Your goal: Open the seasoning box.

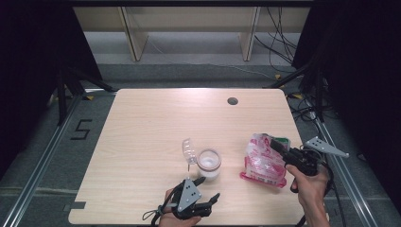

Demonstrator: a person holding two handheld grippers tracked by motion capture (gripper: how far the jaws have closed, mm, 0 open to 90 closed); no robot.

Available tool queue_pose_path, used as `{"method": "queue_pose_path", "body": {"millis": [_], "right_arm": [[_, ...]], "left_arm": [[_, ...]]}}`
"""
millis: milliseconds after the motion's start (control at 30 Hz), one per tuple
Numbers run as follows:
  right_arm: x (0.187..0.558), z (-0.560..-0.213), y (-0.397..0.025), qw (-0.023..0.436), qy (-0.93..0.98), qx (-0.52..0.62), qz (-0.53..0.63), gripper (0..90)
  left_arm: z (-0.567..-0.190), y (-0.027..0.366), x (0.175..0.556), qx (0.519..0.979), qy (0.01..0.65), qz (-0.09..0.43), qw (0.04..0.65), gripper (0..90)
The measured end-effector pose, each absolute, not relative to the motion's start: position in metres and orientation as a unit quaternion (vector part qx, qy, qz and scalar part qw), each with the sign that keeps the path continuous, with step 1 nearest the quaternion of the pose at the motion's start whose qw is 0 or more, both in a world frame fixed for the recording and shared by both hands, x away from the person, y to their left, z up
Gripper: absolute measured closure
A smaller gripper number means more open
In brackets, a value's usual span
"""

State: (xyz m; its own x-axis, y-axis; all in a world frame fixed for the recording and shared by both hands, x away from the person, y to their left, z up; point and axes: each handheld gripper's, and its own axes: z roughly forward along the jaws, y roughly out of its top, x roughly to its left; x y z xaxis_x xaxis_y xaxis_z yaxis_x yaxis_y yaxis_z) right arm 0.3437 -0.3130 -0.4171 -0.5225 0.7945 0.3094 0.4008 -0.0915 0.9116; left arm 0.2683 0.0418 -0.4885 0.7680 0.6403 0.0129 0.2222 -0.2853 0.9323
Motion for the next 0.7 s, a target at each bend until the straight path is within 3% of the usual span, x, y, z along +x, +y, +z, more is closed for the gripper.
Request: {"method": "queue_pose_path", "body": {"millis": [700], "right_arm": [[0.353, -0.442, -0.338, 0.182, 0.642, 0.496, 0.556, 90.0]], "left_arm": [[-0.49, 0.059, 0.272, 0.772, 0.304, 0.202, 0.521, 29.8]]}}
